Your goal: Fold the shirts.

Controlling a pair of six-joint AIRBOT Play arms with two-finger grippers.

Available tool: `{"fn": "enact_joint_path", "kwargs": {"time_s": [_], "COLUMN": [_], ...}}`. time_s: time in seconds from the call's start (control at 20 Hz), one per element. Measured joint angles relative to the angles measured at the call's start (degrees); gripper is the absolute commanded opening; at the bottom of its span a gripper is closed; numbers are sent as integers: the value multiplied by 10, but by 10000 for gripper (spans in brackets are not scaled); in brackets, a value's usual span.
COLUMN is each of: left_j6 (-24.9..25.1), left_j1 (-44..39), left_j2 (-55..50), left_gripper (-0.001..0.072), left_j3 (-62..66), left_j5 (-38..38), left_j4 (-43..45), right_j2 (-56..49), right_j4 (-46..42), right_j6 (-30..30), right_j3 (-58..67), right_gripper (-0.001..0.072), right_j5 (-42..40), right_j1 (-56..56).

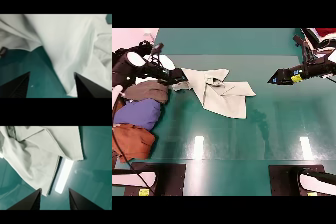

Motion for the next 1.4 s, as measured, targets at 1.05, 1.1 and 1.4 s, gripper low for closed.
{"fn": "enact_joint_path", "kwargs": {"time_s": [1.05, 1.1, 1.4], "left_j6": [7, 9, 12], "left_j1": [-23, -23, -23], "left_j2": [-80, -80, -78], "left_gripper": [27, 27, 26], "left_j3": [63, 71, 118], "left_j5": [134, 128, 87], "left_j4": [-77, -77, -77], "right_j2": [-129, -147, -224], "right_j4": [107, 119, 124], "right_j6": [-23, -25, -32], "right_j3": [-180, -169, -78], "right_gripper": [459, 439, 15], "right_j5": [-94, -95, -116], "right_j1": [87, 103, 196]}}
